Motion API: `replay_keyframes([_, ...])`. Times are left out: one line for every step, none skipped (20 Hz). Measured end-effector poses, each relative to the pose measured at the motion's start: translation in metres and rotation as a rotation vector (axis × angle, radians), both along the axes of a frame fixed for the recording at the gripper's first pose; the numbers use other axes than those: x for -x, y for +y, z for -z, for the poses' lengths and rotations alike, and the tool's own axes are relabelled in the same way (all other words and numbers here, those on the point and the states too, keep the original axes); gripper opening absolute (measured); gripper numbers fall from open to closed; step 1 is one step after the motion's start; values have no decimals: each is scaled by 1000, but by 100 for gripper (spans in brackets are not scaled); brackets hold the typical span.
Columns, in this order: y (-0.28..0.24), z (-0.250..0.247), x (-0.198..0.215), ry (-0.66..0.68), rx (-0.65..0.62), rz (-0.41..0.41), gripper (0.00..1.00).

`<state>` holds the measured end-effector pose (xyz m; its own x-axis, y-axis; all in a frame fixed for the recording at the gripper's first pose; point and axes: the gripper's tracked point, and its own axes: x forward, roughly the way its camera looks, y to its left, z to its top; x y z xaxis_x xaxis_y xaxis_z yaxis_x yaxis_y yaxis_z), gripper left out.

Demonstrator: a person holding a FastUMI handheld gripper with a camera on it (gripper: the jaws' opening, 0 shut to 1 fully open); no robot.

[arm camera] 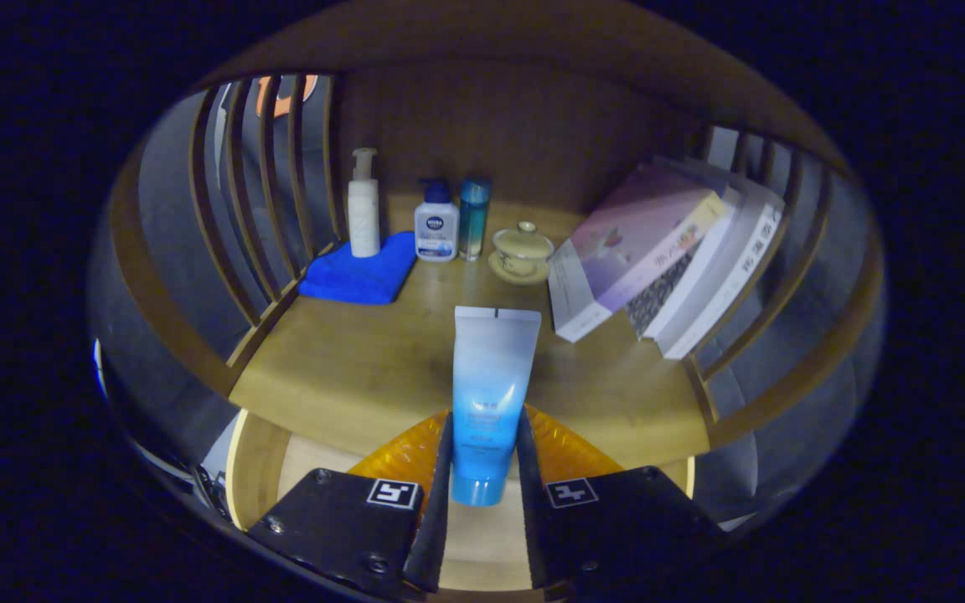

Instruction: Pull open the drawer, take out the items inside it, and place them on the countertop above the cabinet.

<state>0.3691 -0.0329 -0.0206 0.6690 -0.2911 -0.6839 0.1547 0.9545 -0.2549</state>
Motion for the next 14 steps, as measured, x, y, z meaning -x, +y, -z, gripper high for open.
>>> replay_keyframes([0, 1, -9, -3, 14, -4, 42])
replay_keyframes([2, 5, -15, -2, 21, -9, 42])
replay_keyframes([3, 10, -20, 4, 25, -11, 42])
replay_keyframes([2, 14, -25, 9, 31, -10, 42])
replay_keyframes([0, 18, -28, 10, 36, -3, 42])
replay_keyframes([-2, 24, -31, 20, 32, 5, 42])
replay_keyframes([-3, 34, -33, 37, 22, 14, 42])
replay_keyframes([-5, 41, -35, 46, 13, 23, 42])
replay_keyframes([-8, 45, -36, 44, 1, 36, 42])
replay_keyframes([-9, 49, -38, 43, -7, 45, 42])
replay_keyframes([-12, 56, -41, 39, -18, 51, 42])
replay_keyframes([-13, 60, -38, 51, -26, 56, 43])
replay_keyframes([-16, 61, -40, 43, -32, 65, 43])
replay_keyframes([-17, 61, -42, 36, -34, 67, 43])
